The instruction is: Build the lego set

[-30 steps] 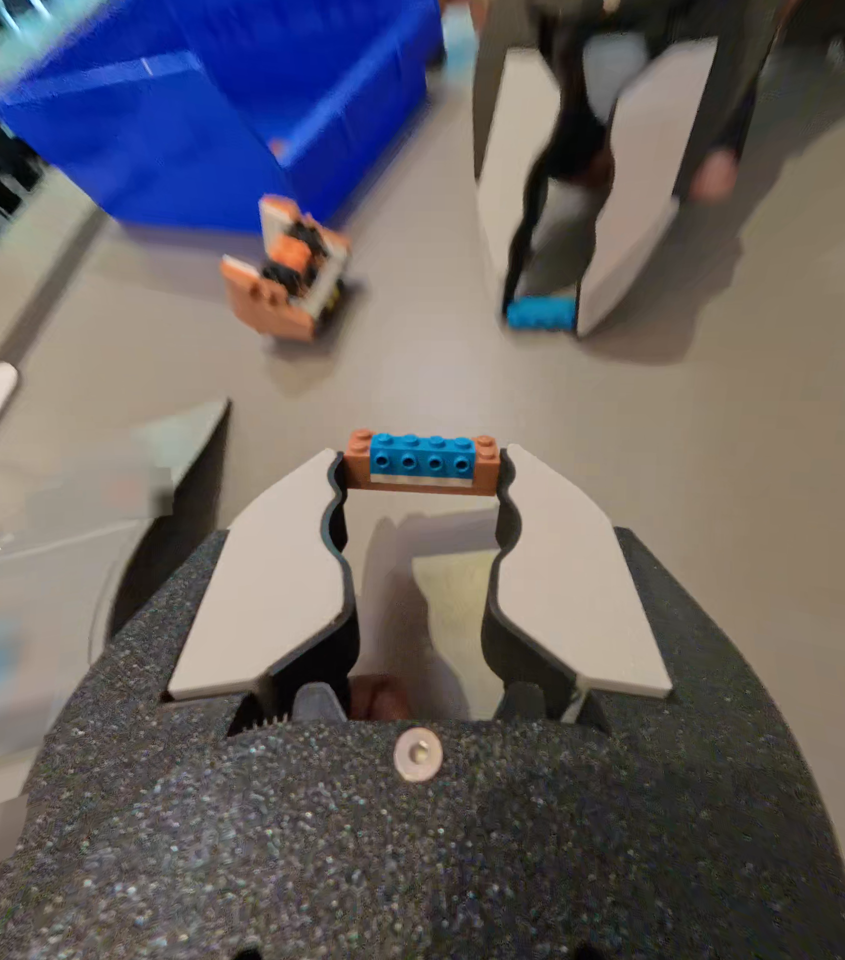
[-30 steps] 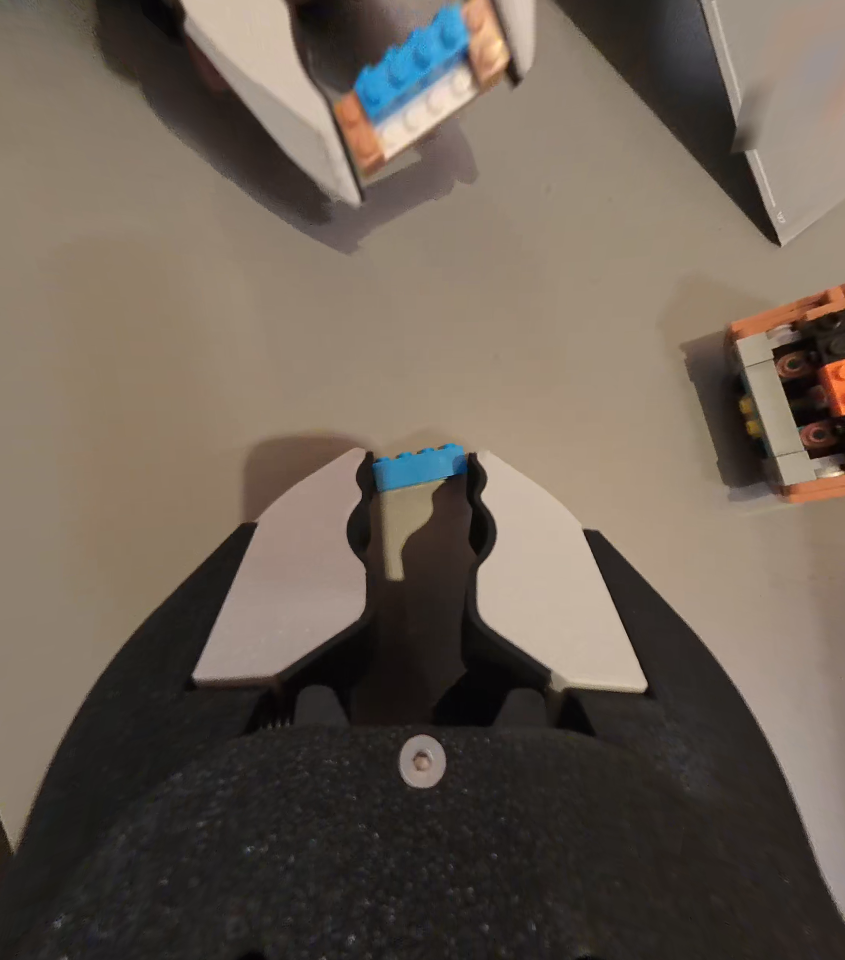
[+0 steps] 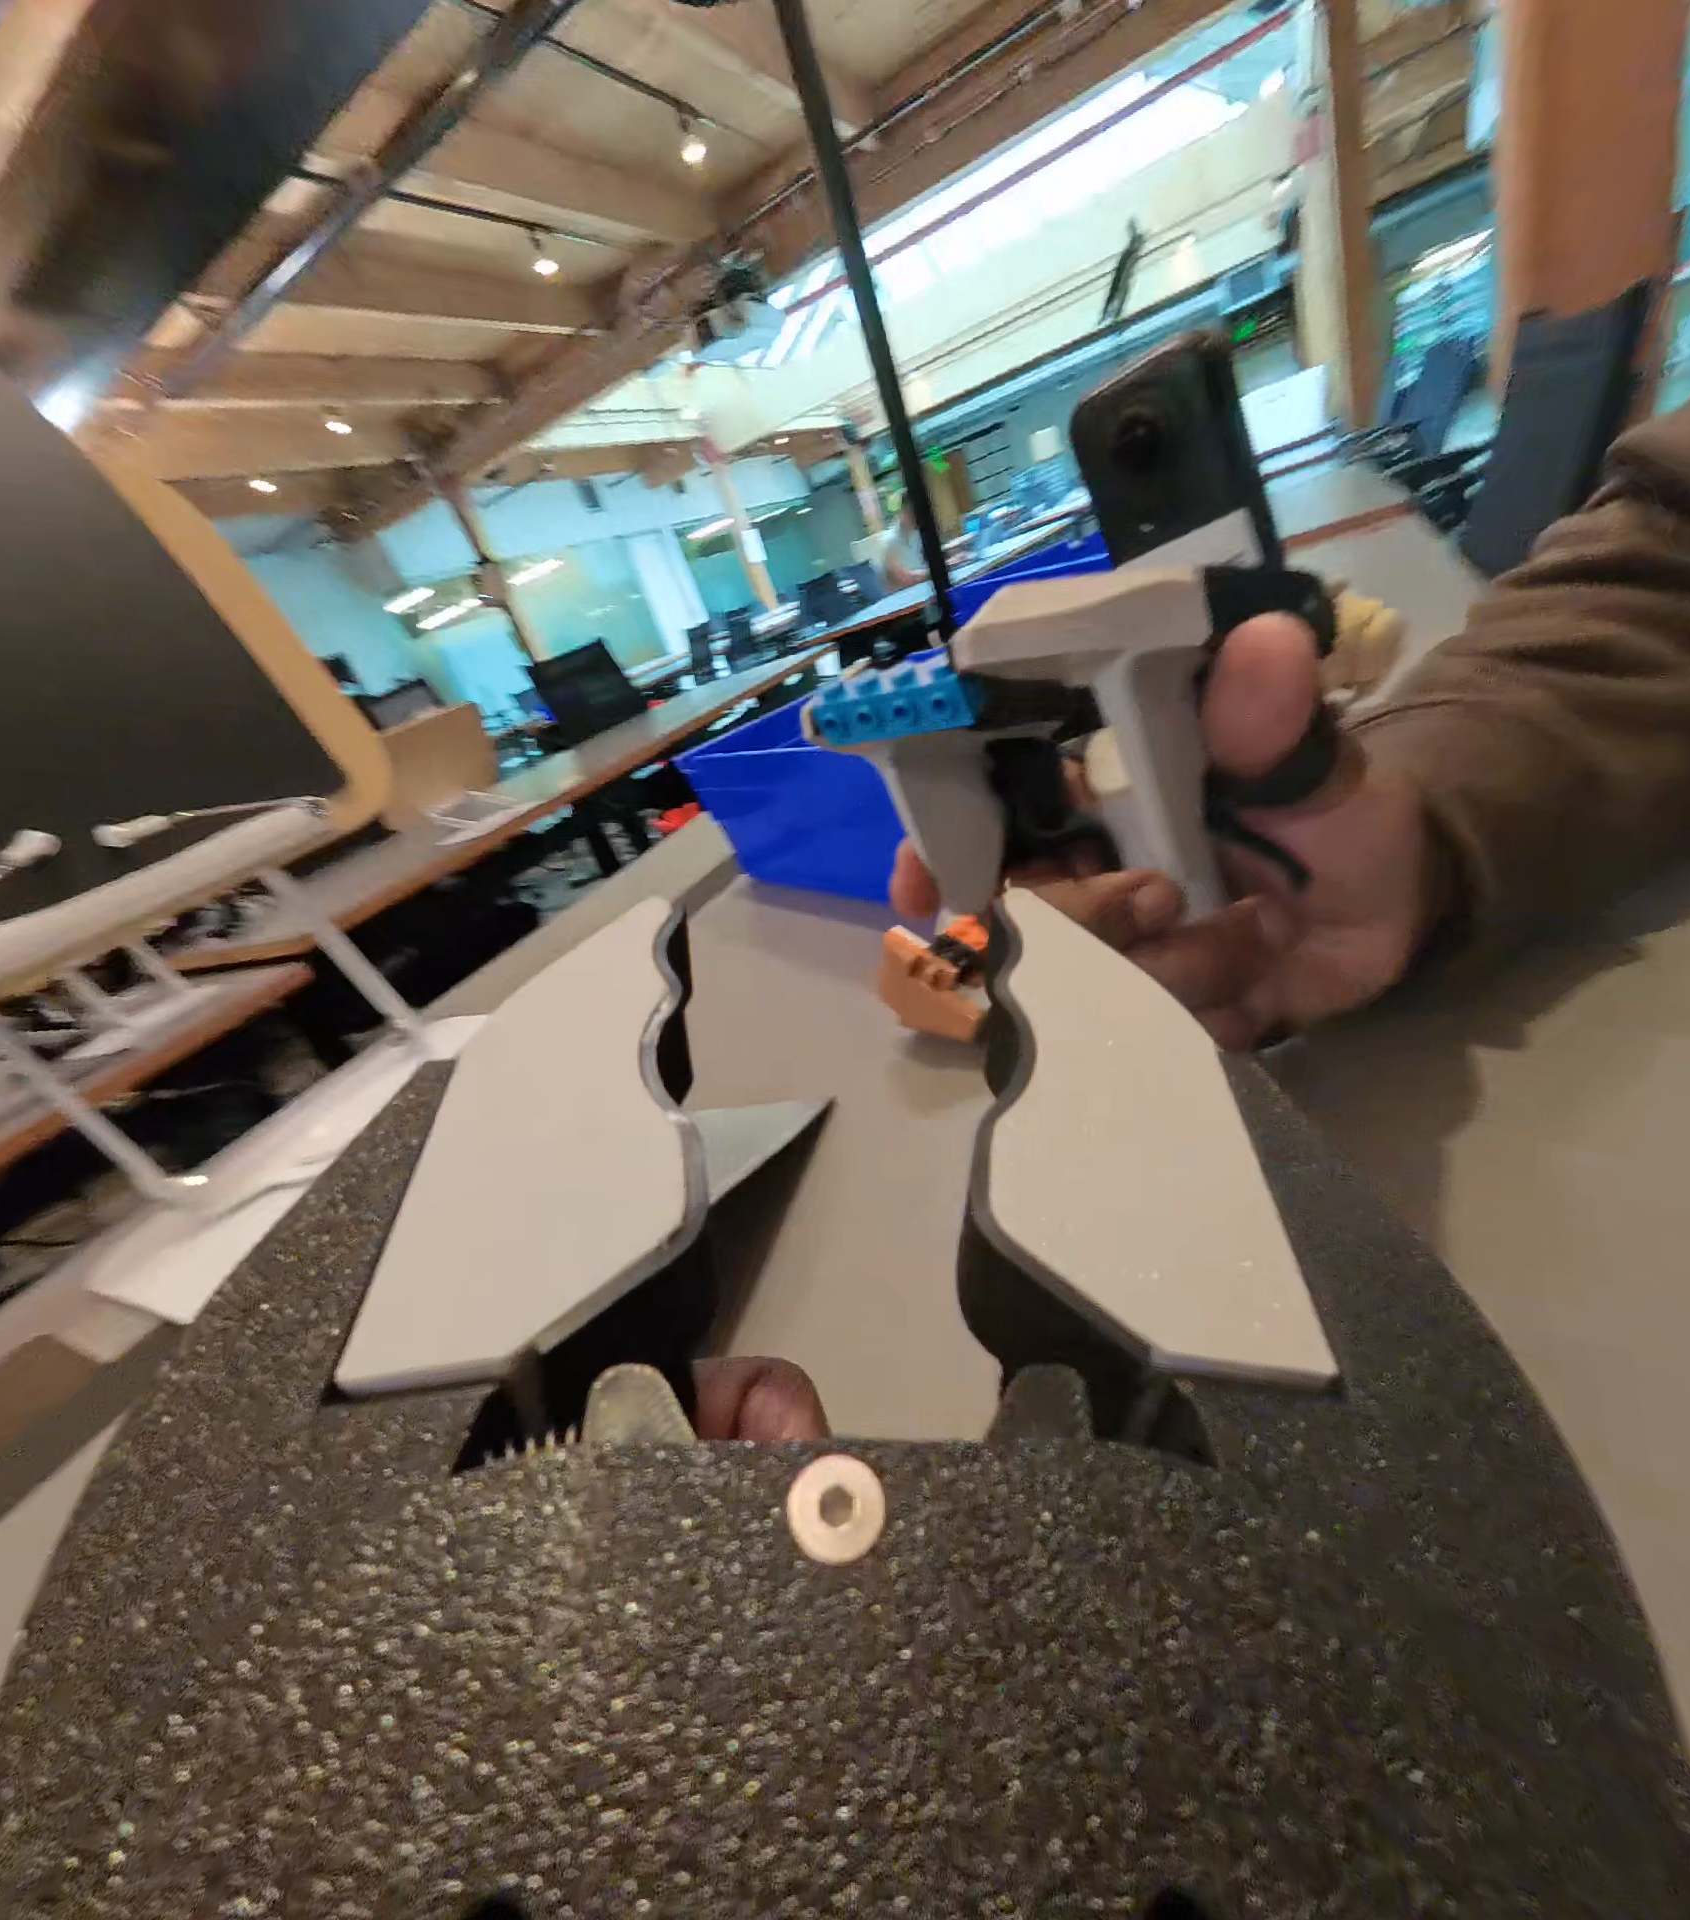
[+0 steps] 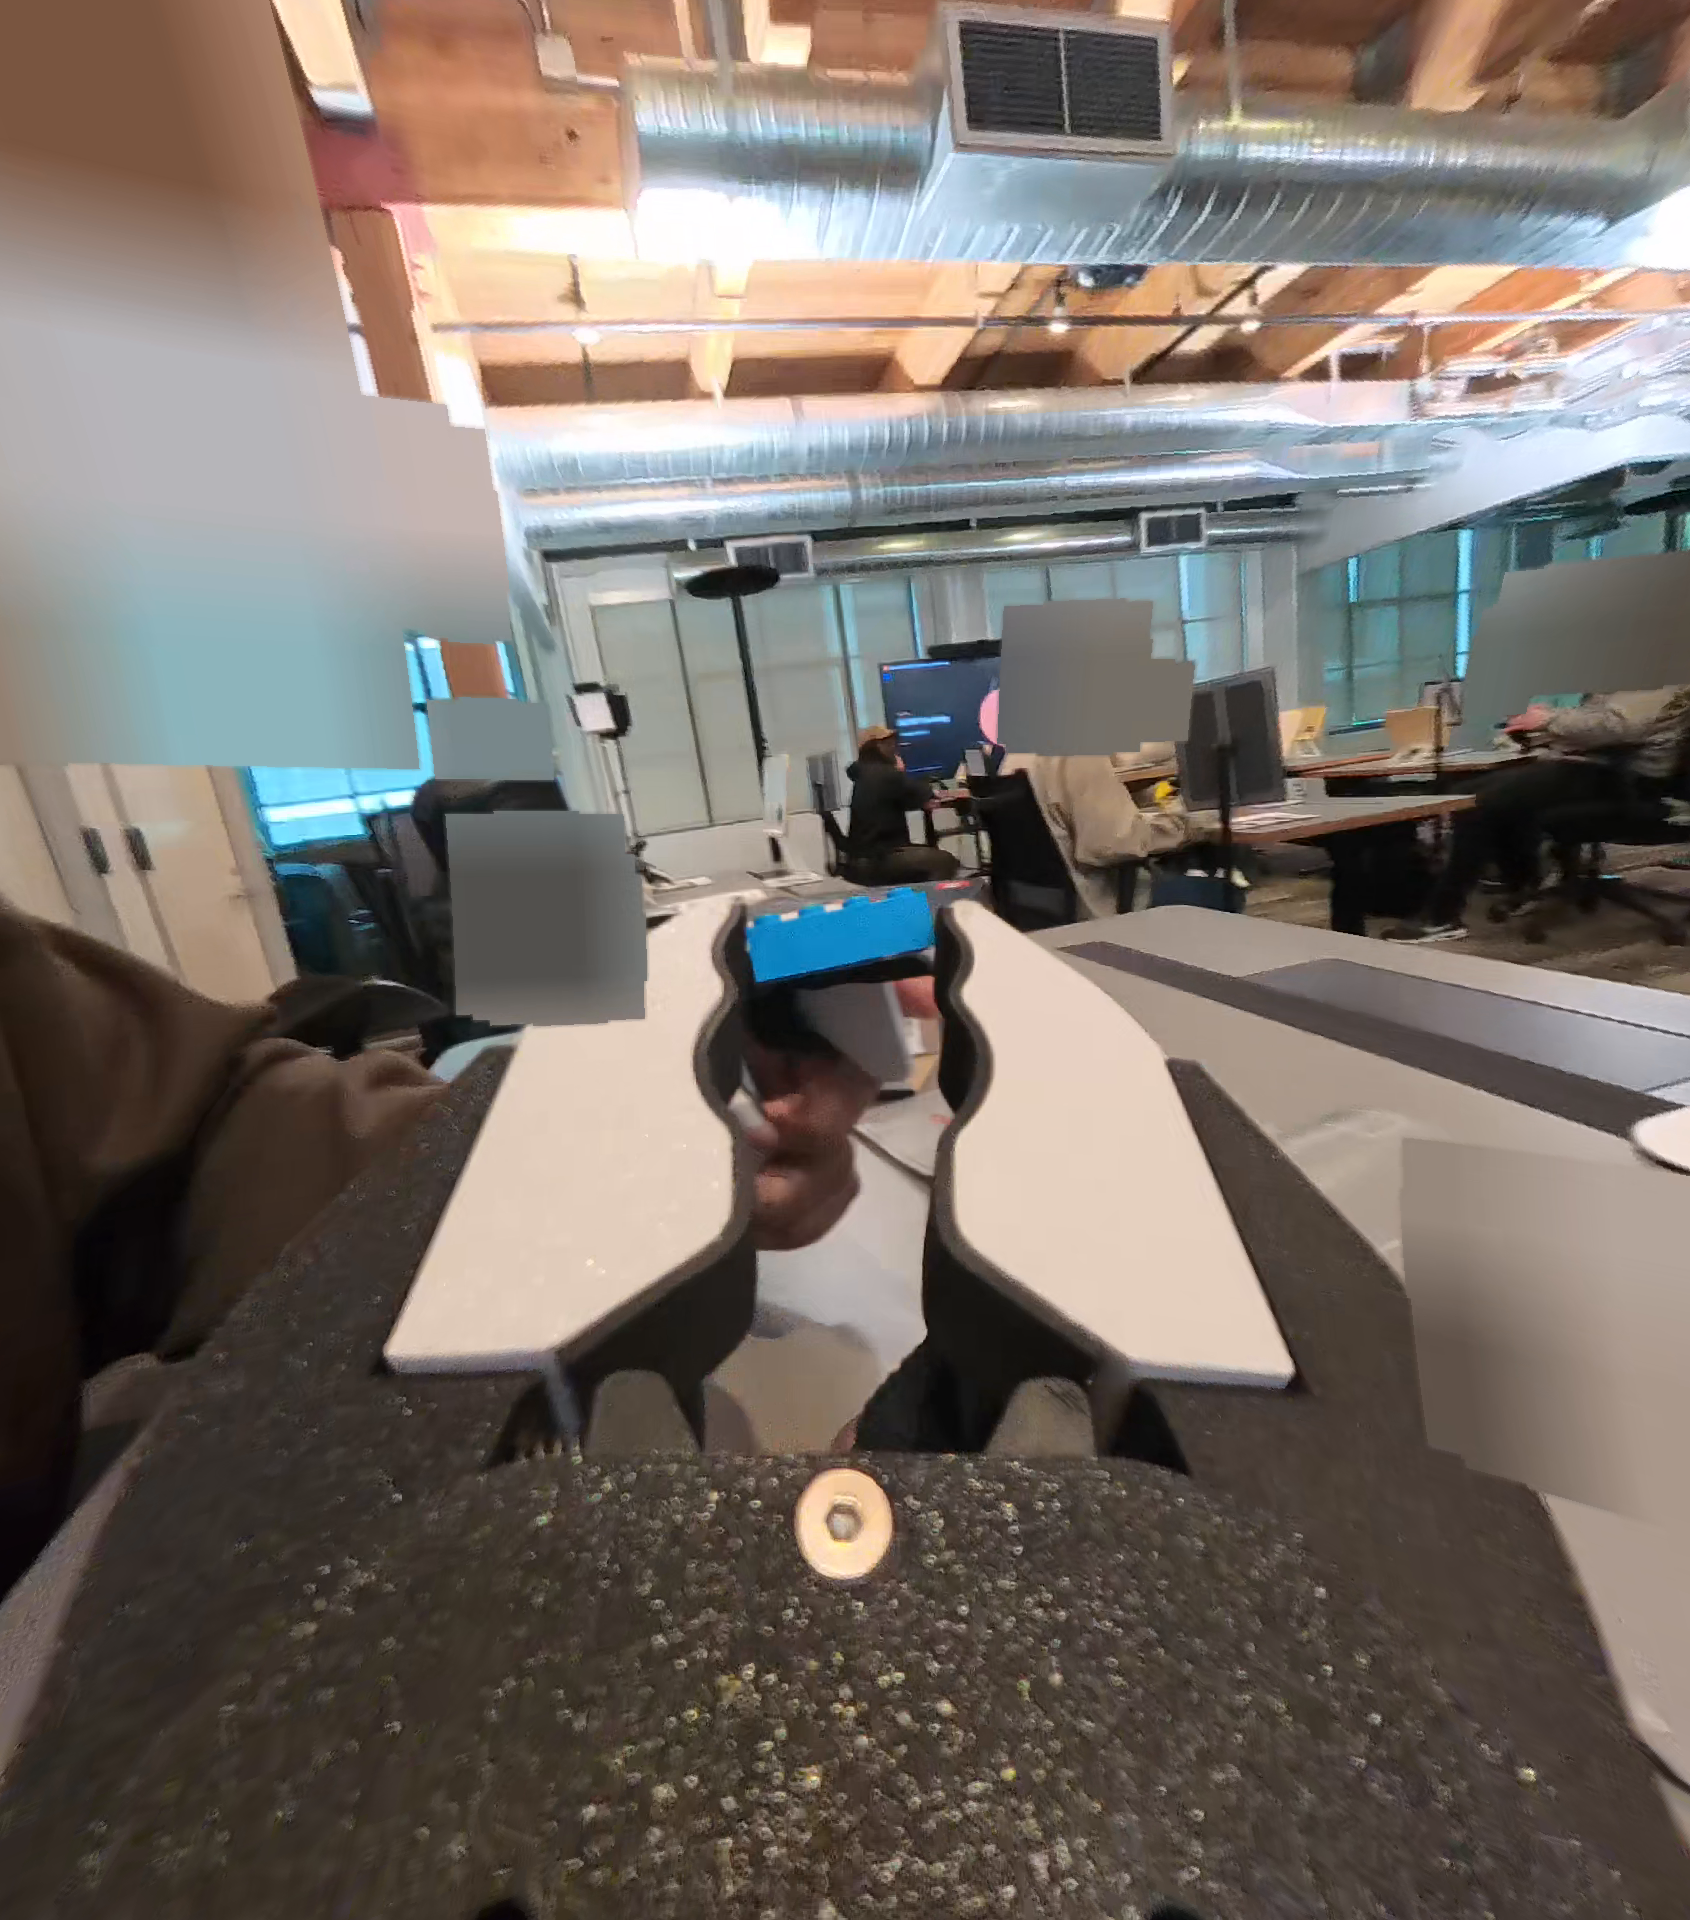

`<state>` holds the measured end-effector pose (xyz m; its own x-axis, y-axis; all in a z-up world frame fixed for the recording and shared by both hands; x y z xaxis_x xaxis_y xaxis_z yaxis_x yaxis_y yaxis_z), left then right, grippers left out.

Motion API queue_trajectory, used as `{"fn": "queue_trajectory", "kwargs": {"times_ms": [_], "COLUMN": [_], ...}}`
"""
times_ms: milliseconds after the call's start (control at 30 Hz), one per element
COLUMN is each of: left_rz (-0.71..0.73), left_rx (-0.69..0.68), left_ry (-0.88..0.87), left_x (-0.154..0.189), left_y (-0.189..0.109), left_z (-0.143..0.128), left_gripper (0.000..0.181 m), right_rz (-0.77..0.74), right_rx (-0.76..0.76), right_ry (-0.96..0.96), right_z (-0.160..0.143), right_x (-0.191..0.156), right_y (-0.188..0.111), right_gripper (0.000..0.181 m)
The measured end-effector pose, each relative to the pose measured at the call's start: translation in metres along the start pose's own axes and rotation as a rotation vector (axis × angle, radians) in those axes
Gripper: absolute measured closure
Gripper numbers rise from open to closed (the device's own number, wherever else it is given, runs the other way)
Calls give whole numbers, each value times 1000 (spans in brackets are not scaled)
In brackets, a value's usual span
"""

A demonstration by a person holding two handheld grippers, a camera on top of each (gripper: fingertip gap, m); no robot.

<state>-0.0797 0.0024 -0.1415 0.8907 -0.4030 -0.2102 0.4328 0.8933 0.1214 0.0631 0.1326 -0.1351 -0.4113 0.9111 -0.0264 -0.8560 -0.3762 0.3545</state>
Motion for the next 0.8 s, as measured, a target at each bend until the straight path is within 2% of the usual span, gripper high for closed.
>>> {"fn": "queue_trajectory", "kwargs": {"times_ms": [167, 333, 600, 667, 733, 800], "left_rz": [97, 141, 313, 340, 354, 355], "left_rx": [-16, 22, 98, 102, 109, 114], "left_ry": [189, 360, 571, 591, 600, 605], "left_x": [16, 46, 96, 100, 103, 103], "left_y": [8, 16, 16, 17, 17, 17], "left_z": [-2, 11, 38, 40, 41, 43], "left_gripper": [127, 130, 139, 145, 160, 164], "right_rz": [-70, -147, -58, -45, -43, -44], "right_rx": [9, 33, 89, 105, 106, 112], "right_ry": [22, 28, 114, 130, 117, 99], "right_z": [-4, 4, 8, 9, 10, 11], "right_x": [-12, -25, -70, -73, -76, -76], "right_y": [-12, -19, -14, -13, -12, -12], "right_gripper": [147, 147, 147, 147, 147, 146]}}
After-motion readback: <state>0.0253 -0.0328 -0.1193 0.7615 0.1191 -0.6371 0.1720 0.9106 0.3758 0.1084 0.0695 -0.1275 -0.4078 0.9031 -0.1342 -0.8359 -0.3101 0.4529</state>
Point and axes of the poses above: each gripper's, where its closed fingertips meet, y out along the fingers, z out of its top, x = y × z across the jaws, the point moved 10 cm from there along -y, back along the fingers, and after that the axes turned 7 degrees about -y, right-handed, at the moved point
